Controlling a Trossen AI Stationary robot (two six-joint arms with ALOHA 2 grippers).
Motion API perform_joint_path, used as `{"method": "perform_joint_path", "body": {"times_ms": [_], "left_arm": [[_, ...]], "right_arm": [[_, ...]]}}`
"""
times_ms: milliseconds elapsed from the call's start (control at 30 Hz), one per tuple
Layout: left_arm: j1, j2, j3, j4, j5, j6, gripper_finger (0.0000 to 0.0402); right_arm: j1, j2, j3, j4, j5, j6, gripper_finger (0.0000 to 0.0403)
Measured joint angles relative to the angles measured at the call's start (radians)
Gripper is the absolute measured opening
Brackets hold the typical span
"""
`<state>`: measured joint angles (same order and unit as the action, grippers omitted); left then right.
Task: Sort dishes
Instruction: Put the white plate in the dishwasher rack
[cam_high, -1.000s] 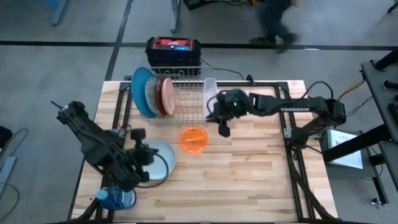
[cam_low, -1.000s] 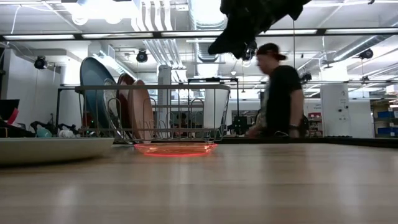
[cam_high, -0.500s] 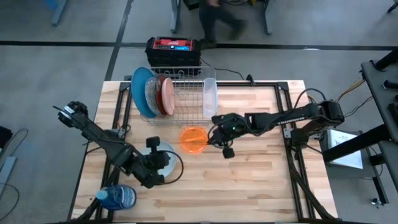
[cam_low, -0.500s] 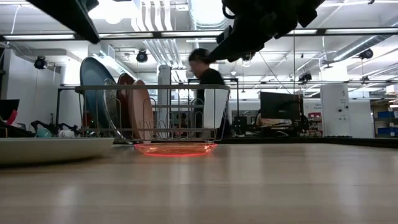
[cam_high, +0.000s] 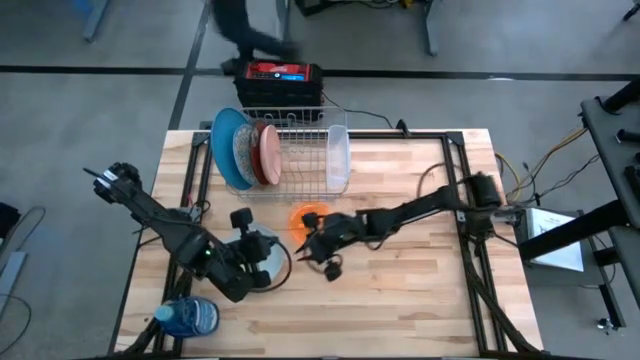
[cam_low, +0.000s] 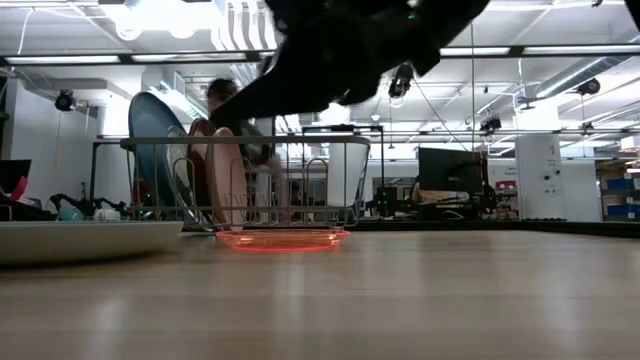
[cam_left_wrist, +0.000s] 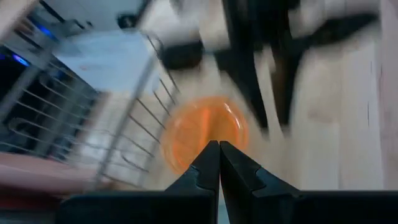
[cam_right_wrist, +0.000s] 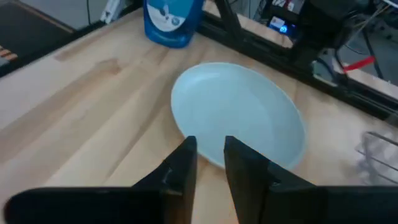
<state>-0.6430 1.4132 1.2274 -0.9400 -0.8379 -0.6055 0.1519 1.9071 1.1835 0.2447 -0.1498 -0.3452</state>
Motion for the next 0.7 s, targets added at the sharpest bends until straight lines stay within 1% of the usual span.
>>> {"method": "perform_joint_path", "body": {"times_ms": [133,400,533,700], "left_arm": [[-0.001,0.000,0.116,-0.083,-0.044,0.023,0.0000],[-0.002,0.001,0.302,-0.204,-0.105,0.087,0.0000],[-0.002,0.000,0.353,-0.213,-0.115,0.127,0.0000],[-0.002,0.000,0.376,-0.220,-0.118,0.148,0.0000]], "right_arm": [[0.021,0.120,0.110,-0.010,0.013,-0.018,0.0103],[0.039,0.288,0.285,-0.023,0.020,-0.007,0.0159],[0.041,0.340,0.350,-0.058,0.020,0.001,0.0176],[0.041,0.402,0.390,-0.074,0.020,-0.005,0.0183]]}}
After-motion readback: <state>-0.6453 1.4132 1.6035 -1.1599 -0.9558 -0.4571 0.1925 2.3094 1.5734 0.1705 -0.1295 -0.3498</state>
